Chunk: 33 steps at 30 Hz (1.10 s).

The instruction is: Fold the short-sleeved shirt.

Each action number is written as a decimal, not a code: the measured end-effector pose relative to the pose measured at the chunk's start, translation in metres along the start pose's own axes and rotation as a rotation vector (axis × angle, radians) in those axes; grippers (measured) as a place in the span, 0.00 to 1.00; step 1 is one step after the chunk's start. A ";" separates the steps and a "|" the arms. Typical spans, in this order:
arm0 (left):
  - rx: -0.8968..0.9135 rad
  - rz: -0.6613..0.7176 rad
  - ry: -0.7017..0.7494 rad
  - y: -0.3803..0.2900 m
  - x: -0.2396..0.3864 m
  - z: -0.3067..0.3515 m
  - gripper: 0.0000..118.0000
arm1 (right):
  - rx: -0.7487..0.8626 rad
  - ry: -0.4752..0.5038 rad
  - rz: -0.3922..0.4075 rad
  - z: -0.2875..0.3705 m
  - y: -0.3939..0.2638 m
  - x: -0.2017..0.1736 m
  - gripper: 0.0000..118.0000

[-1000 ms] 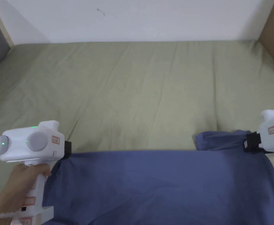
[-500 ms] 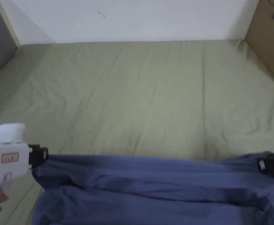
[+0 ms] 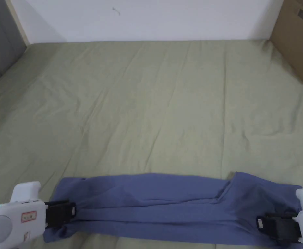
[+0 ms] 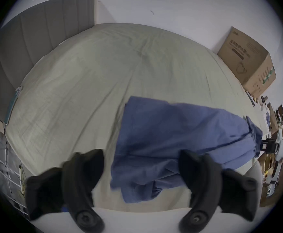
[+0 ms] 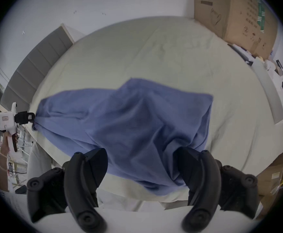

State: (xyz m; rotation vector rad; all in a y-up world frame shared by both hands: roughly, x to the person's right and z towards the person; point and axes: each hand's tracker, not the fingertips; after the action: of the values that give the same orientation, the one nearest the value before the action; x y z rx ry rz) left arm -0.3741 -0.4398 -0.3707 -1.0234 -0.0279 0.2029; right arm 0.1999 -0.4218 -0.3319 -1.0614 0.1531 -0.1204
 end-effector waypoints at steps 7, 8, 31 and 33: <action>0.154 0.188 -0.152 0.003 -0.015 0.056 0.80 | 0.229 -0.003 0.085 0.045 0.012 -0.052 0.41; 0.171 0.208 -0.176 0.000 -0.019 0.060 0.69 | 0.250 0.011 0.088 0.044 0.013 -0.058 0.28; -0.013 0.661 -0.501 -0.030 -0.095 -0.030 0.90 | 0.171 0.153 0.176 -0.028 0.029 -0.194 0.00; -0.023 0.668 -0.565 -0.023 -0.097 -0.034 0.90 | 0.159 0.152 0.173 -0.030 0.031 -0.195 0.00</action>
State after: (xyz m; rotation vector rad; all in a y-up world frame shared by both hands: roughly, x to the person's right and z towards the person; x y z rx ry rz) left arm -0.4620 -0.4978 -0.3618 -0.9415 -0.2021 1.0982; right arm 0.0032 -0.3995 -0.3605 -0.8758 0.3665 -0.0555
